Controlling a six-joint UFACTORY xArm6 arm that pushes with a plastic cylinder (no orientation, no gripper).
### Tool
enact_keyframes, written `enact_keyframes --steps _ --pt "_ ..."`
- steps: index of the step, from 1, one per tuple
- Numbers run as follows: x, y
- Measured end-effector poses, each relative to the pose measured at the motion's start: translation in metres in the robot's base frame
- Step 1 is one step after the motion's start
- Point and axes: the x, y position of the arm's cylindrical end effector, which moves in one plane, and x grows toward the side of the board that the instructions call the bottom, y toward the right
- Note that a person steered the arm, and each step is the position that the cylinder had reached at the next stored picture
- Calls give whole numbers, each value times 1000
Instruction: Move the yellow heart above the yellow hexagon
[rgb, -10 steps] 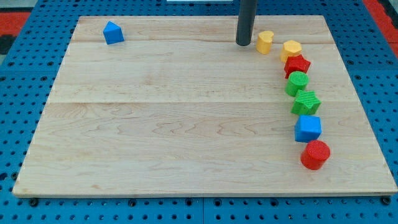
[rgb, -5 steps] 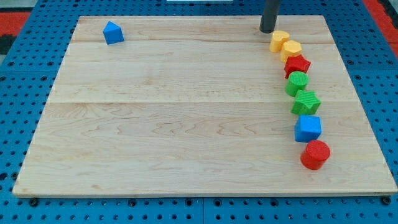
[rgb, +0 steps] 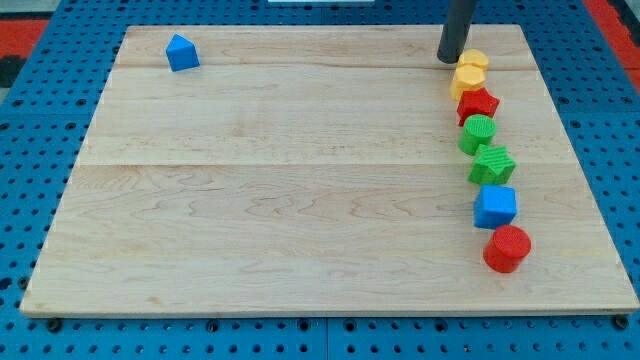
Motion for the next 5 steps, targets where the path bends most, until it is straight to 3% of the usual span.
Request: enact_keyframes --steps 1,2,3,5 --pt "-13 -17" --pt "-49 28" --pt "-18 98" --pt "24 60"
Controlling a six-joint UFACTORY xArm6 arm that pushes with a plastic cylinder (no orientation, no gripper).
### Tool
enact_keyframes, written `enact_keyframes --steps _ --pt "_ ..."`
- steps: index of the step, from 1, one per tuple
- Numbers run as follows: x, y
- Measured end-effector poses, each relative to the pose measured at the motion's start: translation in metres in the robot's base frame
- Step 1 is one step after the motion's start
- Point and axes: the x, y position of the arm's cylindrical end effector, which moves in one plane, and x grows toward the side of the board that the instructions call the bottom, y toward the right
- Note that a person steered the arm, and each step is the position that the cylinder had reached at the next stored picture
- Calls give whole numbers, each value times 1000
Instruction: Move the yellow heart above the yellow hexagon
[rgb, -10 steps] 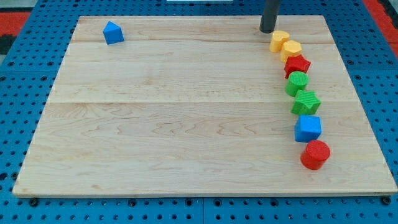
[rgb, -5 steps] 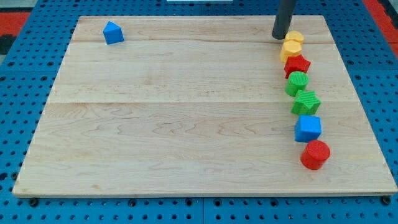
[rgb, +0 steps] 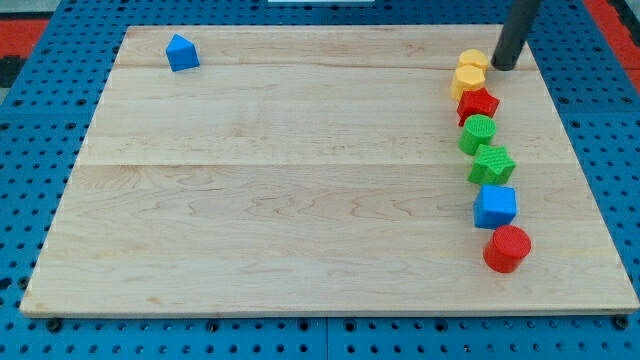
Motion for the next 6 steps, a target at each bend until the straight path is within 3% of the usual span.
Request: enact_keyframes --steps 2,4,5,6 --pt "-3 -6" --pt "-34 -16" --pt "-76 -106" --pt "-19 -212"
